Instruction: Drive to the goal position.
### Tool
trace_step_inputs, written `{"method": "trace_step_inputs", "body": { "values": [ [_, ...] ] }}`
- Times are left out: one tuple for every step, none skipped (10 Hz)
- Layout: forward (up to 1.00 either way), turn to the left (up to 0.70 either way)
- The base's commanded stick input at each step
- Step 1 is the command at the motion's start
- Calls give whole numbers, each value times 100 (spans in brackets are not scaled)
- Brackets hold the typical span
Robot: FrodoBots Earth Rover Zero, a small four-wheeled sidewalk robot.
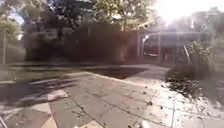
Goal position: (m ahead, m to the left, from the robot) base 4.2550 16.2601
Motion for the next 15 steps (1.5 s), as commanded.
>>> {"method": "trace_step_inputs", "body": {
  "values": [
    [50,-50],
    [50,-50],
    [50,-50],
    [50,-50],
    [50,-50],
    [50,-49],
    [50,-45],
    [50,0],
    [50,0],
    [50,0],
    [50,0],
    [50,0],
    [50,0],
    [50,0],
    [50,0]
  ]
}}
